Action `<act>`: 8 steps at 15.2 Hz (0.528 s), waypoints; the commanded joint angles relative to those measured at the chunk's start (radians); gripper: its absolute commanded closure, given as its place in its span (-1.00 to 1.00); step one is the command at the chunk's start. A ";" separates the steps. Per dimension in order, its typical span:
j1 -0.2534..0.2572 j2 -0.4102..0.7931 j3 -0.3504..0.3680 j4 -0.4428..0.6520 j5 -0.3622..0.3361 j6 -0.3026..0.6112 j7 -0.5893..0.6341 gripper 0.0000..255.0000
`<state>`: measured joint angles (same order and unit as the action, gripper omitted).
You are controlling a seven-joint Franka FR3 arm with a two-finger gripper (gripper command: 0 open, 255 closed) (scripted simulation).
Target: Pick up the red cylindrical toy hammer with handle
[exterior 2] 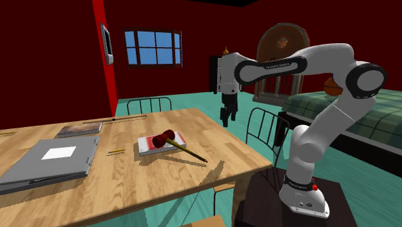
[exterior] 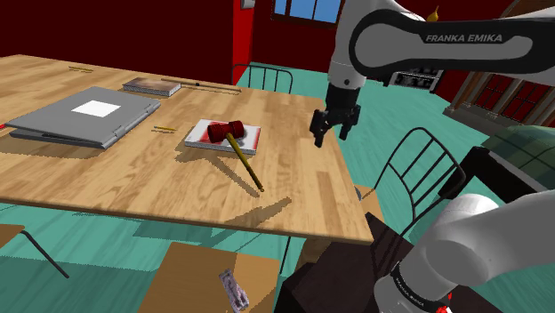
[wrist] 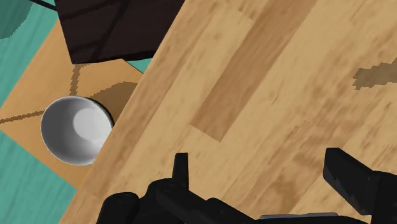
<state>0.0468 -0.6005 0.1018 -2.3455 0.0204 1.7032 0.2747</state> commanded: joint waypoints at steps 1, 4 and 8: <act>0.010 0.044 0.031 0.002 0.010 0.065 0.035 -1.00; 0.019 0.122 0.075 0.036 0.013 0.140 0.085 -1.00; 0.027 0.236 0.132 0.099 -0.001 0.231 0.155 -1.00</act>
<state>0.0748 -0.4061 0.2212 -2.2752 0.0263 1.9104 0.4141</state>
